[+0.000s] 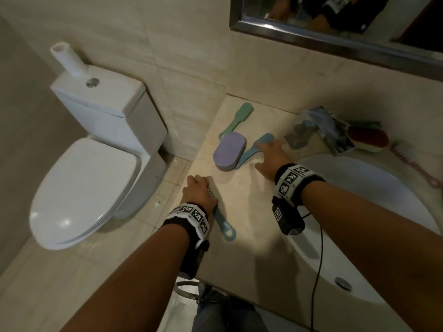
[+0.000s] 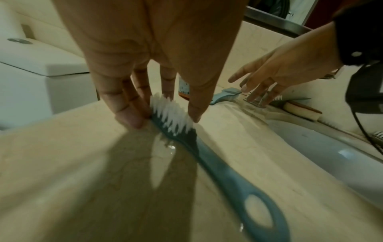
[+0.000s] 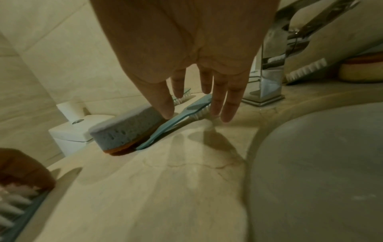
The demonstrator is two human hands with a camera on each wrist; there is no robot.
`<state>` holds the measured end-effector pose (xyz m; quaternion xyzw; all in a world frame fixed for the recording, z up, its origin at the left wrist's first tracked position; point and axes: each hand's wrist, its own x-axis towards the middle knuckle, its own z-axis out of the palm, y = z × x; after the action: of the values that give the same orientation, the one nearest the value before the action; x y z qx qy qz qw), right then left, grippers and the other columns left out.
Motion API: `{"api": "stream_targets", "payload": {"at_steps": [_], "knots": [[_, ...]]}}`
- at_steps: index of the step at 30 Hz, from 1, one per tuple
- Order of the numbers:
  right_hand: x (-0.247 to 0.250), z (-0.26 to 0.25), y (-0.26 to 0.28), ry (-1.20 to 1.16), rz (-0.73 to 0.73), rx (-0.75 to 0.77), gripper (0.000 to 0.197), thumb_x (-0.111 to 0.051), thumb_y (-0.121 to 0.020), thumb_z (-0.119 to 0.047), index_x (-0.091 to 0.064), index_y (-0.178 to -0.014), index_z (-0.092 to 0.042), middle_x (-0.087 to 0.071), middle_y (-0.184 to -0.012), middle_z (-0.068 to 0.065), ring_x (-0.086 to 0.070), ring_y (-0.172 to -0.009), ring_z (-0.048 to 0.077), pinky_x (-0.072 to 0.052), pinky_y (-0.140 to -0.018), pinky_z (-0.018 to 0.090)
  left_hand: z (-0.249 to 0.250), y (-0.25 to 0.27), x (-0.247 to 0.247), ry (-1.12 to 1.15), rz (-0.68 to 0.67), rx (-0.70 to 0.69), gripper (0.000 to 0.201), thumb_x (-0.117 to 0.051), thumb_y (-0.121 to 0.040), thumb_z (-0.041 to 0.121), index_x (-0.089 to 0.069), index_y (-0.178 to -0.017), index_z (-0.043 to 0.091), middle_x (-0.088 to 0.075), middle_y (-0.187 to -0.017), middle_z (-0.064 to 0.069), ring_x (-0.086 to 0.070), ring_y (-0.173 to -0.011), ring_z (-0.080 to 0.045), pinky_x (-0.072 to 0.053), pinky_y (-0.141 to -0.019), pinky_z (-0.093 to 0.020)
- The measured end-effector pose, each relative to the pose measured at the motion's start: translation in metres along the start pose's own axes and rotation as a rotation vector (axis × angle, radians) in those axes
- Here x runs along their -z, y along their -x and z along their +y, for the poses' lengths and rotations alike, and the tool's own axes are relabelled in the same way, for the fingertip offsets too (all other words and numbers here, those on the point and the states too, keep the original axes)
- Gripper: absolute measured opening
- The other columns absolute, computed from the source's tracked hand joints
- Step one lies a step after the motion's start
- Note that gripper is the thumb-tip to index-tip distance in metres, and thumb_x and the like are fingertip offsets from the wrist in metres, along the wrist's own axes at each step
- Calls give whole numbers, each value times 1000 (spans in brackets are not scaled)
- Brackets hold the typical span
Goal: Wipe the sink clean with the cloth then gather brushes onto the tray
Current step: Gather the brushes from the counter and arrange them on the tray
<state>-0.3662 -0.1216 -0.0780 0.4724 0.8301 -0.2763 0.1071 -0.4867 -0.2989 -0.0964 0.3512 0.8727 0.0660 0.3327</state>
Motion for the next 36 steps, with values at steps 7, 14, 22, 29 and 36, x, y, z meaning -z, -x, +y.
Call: {"api": "stream_targets", "payload": {"at_steps": [7, 14, 22, 29, 36], "knots": [[-6, 0, -23, 49, -6, 34, 58, -51, -91, -14, -31, -144, -23, 1, -158, 7, -19, -142, 30, -21, -115, 34, 11, -14, 5, 82, 69, -128, 55, -64, -82, 18, -43, -133, 12, -36, -134, -13, -45, -119, -34, -39, -104, -40], [-10, 7, -16, 20, 71, 132, 31, -56, -88, -17, -55, -119, -13, -32, -141, 12, -44, -123, 31, -36, -105, 33, 20, -16, 7, 52, 52, -107, 58, -66, -81, 27, -39, -131, 18, -35, -131, -7, -39, -120, -27, -40, -97, -37], [-16, 5, -7, -96, 151, 90, 19, -66, -76, 0, -53, -90, -4, -38, -119, 14, -54, -92, 34, -49, -86, 40, 20, -12, 4, -7, 48, -120, 54, -66, -80, 16, -40, -127, 15, -33, -132, -10, -40, -118, -29, -39, -95, -35], [-17, 7, 7, -172, 155, 8, 50, -59, -78, 6, -44, -124, -6, -35, -131, 18, -52, -106, 34, -42, -91, 31, 14, -3, 4, 52, 5, -102, 61, -70, -77, 12, -39, -129, 15, -36, -131, -12, -44, -115, -34, -41, -95, -38], [-28, 10, 22, -254, 185, 4, 42, -49, -86, 0, -47, -128, -7, -46, -126, 20, -51, -111, 33, -40, -95, 31, 7, 6, 0, 131, 8, -88, 73, -73, -75, 9, -35, -137, 17, -35, -132, -13, -47, -118, -34, -42, -99, -36]]}}
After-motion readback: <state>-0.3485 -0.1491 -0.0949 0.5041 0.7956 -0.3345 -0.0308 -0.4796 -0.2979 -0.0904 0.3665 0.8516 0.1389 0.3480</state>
